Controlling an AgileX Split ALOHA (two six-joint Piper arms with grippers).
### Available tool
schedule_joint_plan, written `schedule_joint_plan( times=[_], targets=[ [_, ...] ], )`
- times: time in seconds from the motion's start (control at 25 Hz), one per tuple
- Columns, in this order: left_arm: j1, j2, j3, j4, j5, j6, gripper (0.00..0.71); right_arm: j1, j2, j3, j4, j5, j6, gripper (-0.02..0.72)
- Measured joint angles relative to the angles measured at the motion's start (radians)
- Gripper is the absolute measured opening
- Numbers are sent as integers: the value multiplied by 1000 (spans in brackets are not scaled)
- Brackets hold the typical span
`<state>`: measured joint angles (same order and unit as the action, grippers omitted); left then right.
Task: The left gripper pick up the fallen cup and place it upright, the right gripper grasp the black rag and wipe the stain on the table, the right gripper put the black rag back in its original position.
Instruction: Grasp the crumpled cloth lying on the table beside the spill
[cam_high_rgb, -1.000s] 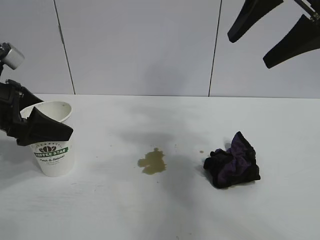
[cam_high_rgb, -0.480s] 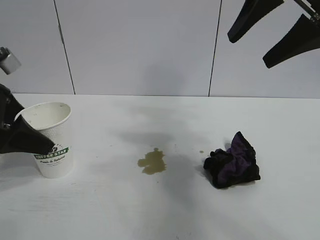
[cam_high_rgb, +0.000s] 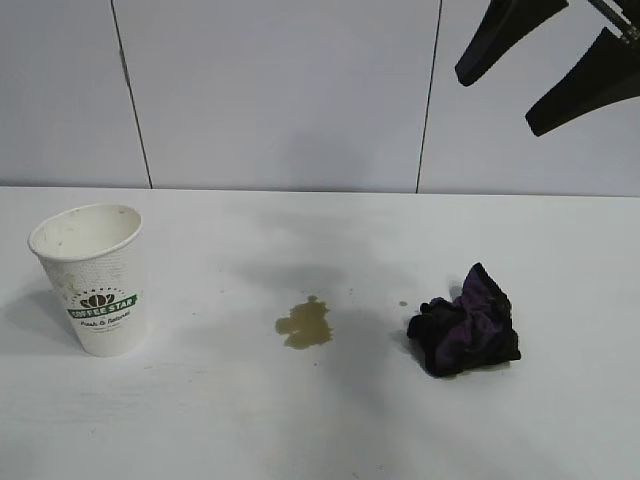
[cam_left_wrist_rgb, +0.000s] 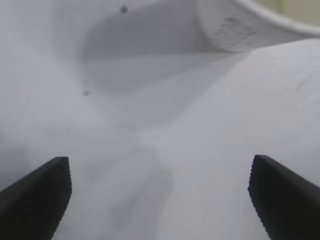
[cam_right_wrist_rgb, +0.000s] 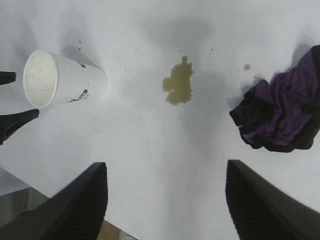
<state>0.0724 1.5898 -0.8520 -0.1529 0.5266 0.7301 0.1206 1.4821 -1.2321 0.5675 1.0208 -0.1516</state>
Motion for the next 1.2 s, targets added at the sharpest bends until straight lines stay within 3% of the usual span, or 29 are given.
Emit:
schedule_joint_plan(
  times=[0.08, 0.24, 0.44, 0.56, 0.88, 1.04, 1.2],
  targets=[
    [27, -61, -13, 95, -3, -263, 650, 0, 0, 0, 0, 0, 0, 462],
    [106, -212, -84, 196, 16, -615, 610, 0, 0, 0, 0, 0, -3, 462],
    [207, -434, -230, 209, 70, -737, 597, 0, 0, 0, 0, 0, -7, 462],
    [242, -571, -338, 210, 120, -747, 594, 0, 0, 0, 0, 0, -8, 462],
    [248, -945, -545, 210, 307, -752, 594, 0, 0, 0, 0, 0, -11, 462],
    [241, -1144, -537, 210, 478, -753, 594, 0, 0, 0, 0, 0, -11, 462],
    [202, -1330, -448, 210, 616, -753, 594, 0, 0, 0, 0, 0, -11, 462]
  ],
)
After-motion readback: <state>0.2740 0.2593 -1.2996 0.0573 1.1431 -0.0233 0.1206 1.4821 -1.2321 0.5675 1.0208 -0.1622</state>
